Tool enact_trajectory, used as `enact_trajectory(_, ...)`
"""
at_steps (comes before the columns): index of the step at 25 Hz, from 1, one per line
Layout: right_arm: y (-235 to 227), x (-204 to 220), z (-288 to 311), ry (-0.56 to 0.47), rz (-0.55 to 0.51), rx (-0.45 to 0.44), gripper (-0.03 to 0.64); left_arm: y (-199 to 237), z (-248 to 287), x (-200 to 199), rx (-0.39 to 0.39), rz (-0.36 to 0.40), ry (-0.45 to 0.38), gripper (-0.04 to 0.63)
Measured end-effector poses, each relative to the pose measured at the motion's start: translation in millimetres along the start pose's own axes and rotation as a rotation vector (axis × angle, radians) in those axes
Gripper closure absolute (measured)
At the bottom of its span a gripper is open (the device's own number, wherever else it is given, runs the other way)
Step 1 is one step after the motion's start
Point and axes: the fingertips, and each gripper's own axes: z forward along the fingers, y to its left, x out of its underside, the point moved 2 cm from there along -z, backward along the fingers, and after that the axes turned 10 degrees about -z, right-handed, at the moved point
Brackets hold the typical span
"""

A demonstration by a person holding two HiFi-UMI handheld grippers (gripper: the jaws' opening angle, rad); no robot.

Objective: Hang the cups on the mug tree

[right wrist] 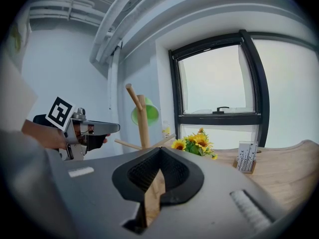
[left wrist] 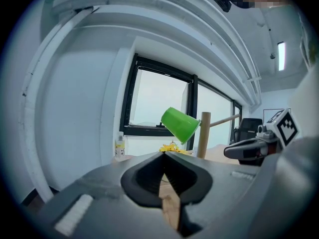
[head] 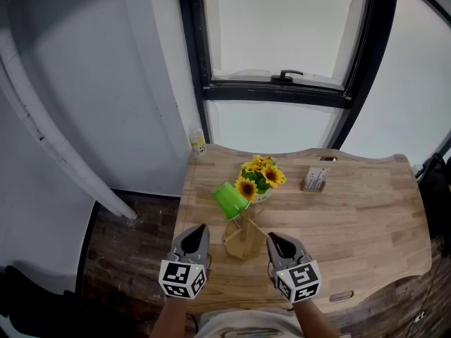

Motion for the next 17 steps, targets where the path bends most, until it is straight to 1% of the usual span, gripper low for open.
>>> enact_trajectory(6, 1.5, 1.1, -1.2, 0.004, -0.005, -0.001, 0.618, -1.7, -1.8, 2.8, 0.005, -0.006, 0.004, 0.591)
enact_trajectory(17, -1.2, 1.4, -0.7, 0.009, -0.003, -0.005, 0.618, -7.5, -0.2, -4.4, 0.026, -0.005, -0.005, 0.591)
